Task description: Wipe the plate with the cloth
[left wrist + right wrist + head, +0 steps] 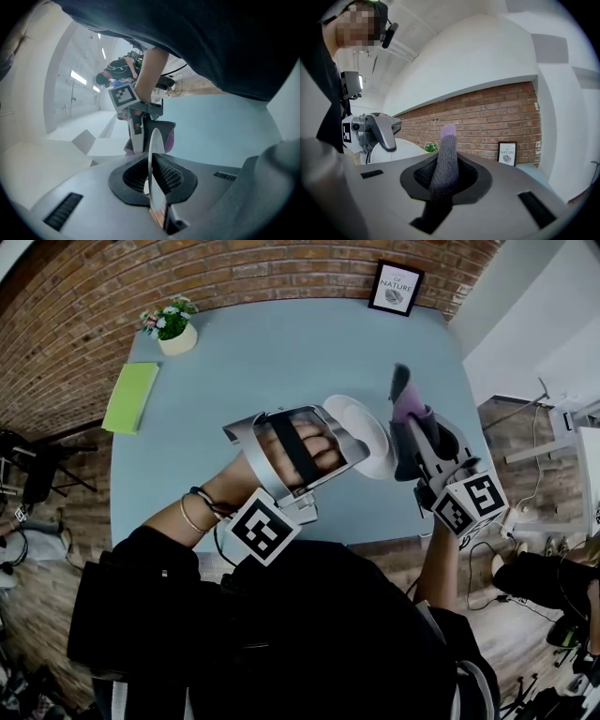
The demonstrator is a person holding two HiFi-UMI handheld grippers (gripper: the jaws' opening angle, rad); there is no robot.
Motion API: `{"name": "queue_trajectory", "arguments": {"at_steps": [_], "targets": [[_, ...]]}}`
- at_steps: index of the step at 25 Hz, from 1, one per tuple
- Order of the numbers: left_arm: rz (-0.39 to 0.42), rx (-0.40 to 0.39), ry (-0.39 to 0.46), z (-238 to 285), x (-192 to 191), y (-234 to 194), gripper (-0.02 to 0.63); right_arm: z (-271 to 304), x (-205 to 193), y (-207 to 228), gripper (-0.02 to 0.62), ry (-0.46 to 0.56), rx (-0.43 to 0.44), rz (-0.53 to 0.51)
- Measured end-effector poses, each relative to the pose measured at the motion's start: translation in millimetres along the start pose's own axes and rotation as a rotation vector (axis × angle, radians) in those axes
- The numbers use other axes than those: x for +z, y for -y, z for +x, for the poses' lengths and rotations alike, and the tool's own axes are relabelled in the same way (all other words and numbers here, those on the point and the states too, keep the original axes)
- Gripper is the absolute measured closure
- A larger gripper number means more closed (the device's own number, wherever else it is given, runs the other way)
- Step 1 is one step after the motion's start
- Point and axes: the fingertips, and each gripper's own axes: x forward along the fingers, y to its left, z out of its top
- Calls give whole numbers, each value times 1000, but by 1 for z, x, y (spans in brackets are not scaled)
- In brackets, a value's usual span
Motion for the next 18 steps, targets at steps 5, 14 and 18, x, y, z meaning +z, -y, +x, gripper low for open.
{"name": "queue_trajectory", "arguments": {"at_steps": [5,14,18], "targets": [[2,-14,6,2,2,4,581,-1,37,-13,555,124,81,26],[6,-30,1,5,0,9,581,11,73,-60,555,207,280,-1],[9,-33,8,5,3,9,581,17,78,-79,555,206,359,-12]]}}
